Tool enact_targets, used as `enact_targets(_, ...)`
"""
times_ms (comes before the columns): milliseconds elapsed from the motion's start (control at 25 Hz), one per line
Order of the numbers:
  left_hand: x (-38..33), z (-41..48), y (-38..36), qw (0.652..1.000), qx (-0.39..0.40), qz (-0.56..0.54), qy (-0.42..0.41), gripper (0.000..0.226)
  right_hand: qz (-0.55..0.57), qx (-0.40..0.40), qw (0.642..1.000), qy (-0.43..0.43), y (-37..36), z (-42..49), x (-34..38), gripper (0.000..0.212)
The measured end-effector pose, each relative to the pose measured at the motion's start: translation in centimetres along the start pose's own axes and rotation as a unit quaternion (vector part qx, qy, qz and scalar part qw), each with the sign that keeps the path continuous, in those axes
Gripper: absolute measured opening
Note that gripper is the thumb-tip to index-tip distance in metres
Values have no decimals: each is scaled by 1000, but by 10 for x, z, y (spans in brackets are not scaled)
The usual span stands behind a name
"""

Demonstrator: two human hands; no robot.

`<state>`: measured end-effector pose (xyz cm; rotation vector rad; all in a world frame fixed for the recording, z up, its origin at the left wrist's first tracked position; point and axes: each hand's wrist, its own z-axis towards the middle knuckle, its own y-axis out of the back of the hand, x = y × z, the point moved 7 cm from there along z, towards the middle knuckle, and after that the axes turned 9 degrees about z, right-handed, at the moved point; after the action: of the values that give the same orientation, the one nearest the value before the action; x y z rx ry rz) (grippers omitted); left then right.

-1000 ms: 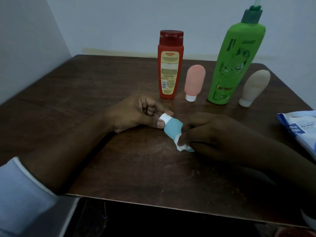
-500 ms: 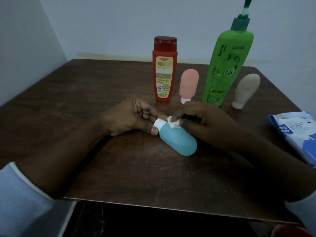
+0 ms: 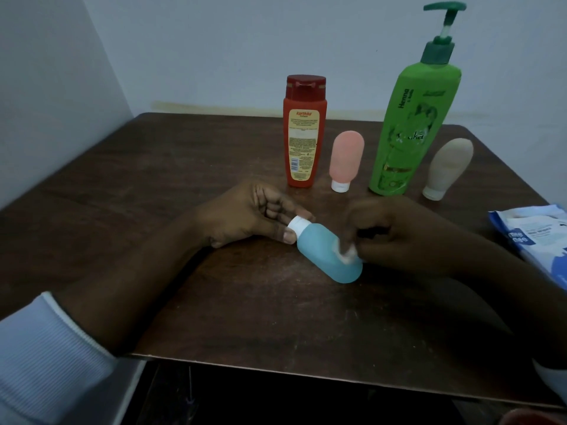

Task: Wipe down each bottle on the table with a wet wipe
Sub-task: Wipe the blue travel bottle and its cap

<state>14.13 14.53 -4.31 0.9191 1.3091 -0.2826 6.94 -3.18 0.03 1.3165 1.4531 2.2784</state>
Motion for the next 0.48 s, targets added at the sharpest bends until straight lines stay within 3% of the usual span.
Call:
enact_targets(80, -1, -1, 0, 1000, -9, 2, 5, 35, 21, 56, 998, -30, -3, -12, -3, 15)
enact_targets(200, -8, -2, 0, 999, -37, 24, 16, 18, 26, -106, 993, 49, 13, -11, 10, 11)
enact_targets(320, -14, -3, -3, 996, -53, 68, 16, 28, 7, -216, 972, 89, 18, -7, 20, 23)
enact_targets(480, -9, 1, -4, 995, -57, 76, 27, 40, -59, -147, 986, 51, -6, 4, 19, 24)
